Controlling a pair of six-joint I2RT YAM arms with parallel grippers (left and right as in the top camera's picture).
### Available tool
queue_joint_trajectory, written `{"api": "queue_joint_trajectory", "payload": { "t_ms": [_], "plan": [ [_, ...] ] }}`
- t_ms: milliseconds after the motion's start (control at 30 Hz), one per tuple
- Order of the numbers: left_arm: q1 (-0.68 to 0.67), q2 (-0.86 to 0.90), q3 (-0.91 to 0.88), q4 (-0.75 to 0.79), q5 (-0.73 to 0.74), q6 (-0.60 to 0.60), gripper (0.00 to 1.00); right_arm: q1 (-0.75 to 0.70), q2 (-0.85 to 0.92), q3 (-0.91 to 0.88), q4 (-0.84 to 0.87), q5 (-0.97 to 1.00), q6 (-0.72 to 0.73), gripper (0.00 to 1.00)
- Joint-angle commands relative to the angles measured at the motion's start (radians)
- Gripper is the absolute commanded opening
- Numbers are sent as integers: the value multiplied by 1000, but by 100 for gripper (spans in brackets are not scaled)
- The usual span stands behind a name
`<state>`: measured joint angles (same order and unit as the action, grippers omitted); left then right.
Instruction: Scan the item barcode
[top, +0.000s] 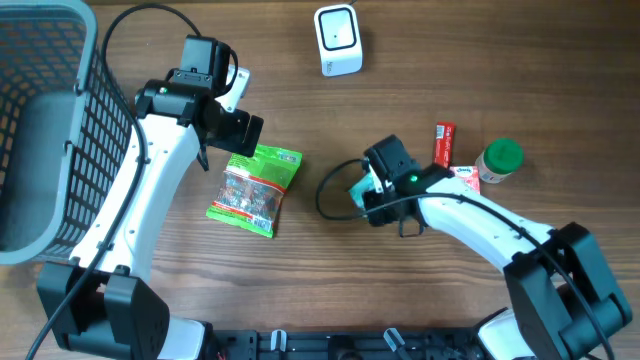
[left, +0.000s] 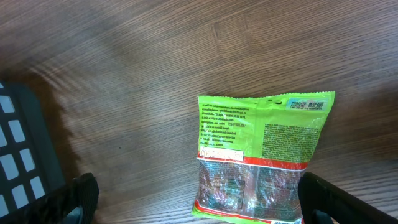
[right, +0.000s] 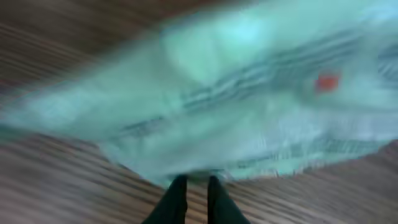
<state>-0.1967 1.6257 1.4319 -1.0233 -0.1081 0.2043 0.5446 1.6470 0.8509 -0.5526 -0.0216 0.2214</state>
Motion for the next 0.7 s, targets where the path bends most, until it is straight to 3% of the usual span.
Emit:
{"api": "queue_joint_trajectory", "payload": {
  "t_ms": [0,200,300,400,667],
  "plan": [
    [-2,-4,10,3,-9,8,100,-2,0,-53,2,135,18,15],
    [-2,-4,10,3,-9,8,100,-2,-25,46,-98,88,14,11],
    [-2,-4,10,3,-9,8,100,-2,-55,129,-145,-32,15,12],
    [-2,-4,10,3,-9,8,100,-1,-63,148,-89,-196,26,8],
    [-2,-4,10,3,-9,8,100,0,84,90,149,-80,21,9]
  ]
}}
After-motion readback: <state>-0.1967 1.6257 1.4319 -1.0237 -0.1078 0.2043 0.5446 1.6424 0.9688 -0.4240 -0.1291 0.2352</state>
